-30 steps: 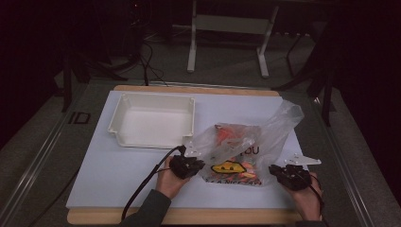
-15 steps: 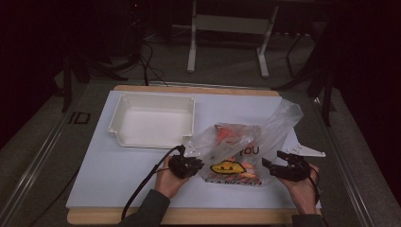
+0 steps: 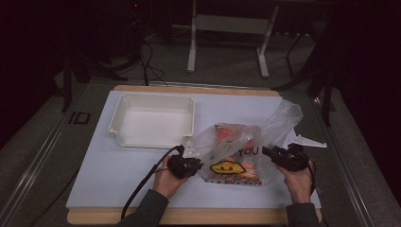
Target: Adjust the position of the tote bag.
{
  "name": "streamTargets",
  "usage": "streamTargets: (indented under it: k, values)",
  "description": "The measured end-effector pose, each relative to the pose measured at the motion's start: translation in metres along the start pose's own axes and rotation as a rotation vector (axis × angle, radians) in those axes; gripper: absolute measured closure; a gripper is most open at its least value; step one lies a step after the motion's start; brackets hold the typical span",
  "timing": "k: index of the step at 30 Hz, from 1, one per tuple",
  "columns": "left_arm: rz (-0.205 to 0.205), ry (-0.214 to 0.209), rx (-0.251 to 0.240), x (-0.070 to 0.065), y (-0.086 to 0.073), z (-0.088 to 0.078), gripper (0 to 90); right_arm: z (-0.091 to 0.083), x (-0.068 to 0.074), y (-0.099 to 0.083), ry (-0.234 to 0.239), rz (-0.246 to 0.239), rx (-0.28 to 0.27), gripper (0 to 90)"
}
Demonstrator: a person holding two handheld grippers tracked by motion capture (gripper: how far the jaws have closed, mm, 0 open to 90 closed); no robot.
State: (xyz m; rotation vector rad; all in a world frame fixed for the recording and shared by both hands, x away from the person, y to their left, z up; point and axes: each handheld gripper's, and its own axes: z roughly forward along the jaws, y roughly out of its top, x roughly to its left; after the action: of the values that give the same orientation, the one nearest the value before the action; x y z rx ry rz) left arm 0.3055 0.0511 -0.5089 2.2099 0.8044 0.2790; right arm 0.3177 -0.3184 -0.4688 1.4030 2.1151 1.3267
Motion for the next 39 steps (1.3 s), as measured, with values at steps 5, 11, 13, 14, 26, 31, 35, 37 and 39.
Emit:
streamTargets:
  k: [5,11,13,14,26,31,35,37,39]
  values:
    - [-0.001,0.005,-0.005,0.001,0.0,-0.003,77.6,-0.001,0.005,-0.006,0.008,-0.071,0.038,89.0]
    - [0.017,-0.003,-0.036,0.0,0.001,-0.009,73.8,-0.006,0.01,-0.012,0.017,-0.141,0.068,89.7]
    - [0.022,-0.003,-0.042,0.0,0.001,-0.012,72.4,-0.008,0.011,-0.014,0.018,-0.151,0.074,89.7]
    - [0.023,-0.004,-0.046,0.0,0.001,-0.013,71.6,-0.009,0.011,-0.016,0.019,-0.155,0.076,89.7]
    - [0.056,-0.021,-0.091,-0.002,0.006,-0.037,61.4,-0.011,0.013,-0.026,0.029,-0.187,0.108,89.6]
    - [0.062,-0.017,-0.098,-0.001,0.013,-0.04,60.2,-0.011,0.016,-0.025,0.034,-0.197,0.108,89.6]
    - [0.08,-0.023,-0.122,-0.004,0.026,-0.041,58.9,-0.01,0.018,-0.025,0.033,-0.2,0.112,89.6]
    - [0.1,-0.033,-0.132,-0.007,0.034,-0.042,58.3,-0.01,0.018,-0.025,0.035,-0.203,0.113,89.5]
    - [0.12,-0.045,-0.14,-0.012,0.043,-0.041,57.5,-0.01,0.018,-0.025,0.036,-0.205,0.113,89.5]
